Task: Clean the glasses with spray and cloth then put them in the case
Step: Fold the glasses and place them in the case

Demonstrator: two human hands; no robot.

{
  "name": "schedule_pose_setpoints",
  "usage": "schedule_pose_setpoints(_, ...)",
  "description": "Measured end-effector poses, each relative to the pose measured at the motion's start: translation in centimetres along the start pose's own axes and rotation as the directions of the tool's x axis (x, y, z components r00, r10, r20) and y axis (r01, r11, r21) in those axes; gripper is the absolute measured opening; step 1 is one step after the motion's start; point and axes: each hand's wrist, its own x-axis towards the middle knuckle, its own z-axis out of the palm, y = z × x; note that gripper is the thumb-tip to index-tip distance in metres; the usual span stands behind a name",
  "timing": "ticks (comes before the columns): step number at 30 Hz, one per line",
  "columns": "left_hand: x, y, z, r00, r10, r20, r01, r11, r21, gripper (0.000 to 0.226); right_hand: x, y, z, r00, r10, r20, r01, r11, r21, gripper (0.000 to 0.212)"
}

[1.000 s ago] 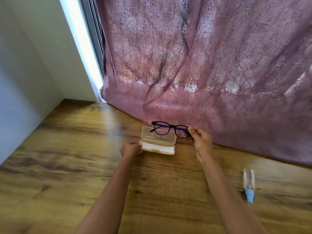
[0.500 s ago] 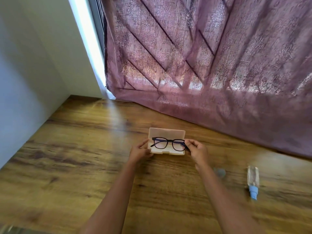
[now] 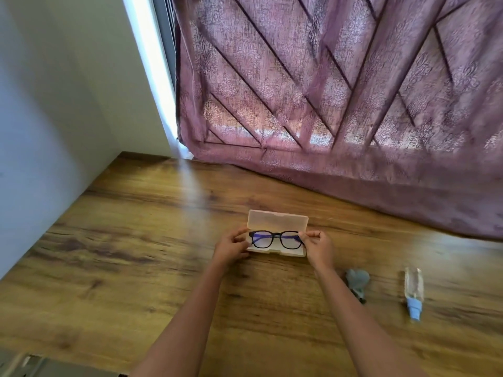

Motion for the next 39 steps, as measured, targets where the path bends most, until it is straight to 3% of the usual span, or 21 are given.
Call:
schedule_pose_setpoints(8, -0.2, -0.3, 0.4, 0.989, 0.075, -0.129, -0.064, 0.994, 0.093, 0.029, -0.7, -0.2, -0.6, 0.999, -0.041, 0.026, 0.044, 0.992, -0.116, 0.012)
schedule_pose_setpoints(14, -0.7, -0.3, 0.4, 0.97, 0.18, -0.163, -0.141, 0.964, 0.227, 0.023, -0.9, -0.3, -1.0, 0.998, 0.029, 0.048, -0.02, 0.984, -0.175, 0.006)
schedule_pose_setpoints(18, -1.0, -0.3, 0.4, 0.967, 0.191, -0.168, -0.132, 0.941, 0.313, 0.025, -0.9, -0.5, -1.0, 0.991, 0.108, 0.085, -0.093, 0.982, -0.165, 0.015)
schedule_pose_setpoints(22, -1.2, 0.1, 0.6, 0.957, 0.185, -0.225, -0.112, 0.947, 0.302, 0.02, -1.0, -0.5, -1.0, 0.974, 0.196, 0.114, -0.18, 0.973, -0.143, 0.016)
schedule_pose_setpoints(27, -0.8, 0.6, 0.5, 0.965, 0.116, -0.236, -0.057, 0.968, 0.244, 0.005, -1.1, -0.6, -1.0, 0.967, 0.223, 0.122, -0.206, 0.969, -0.14, 0.02)
schedule_pose_setpoints(34, -0.9, 1.2, 0.2, 0.976, -0.084, -0.199, 0.098, 0.994, 0.058, 0.007, -1.5, -0.7, -0.7, 0.972, 0.196, 0.126, -0.172, 0.969, -0.177, 0.023)
schedule_pose_setpoints(39, -1.1, 1.3, 0.4, 0.978, -0.16, -0.135, 0.159, 0.987, -0.018, 0.021, -1.8, -0.6, -0.8, 0.976, 0.172, 0.132, -0.143, 0.968, -0.208, 0.02)
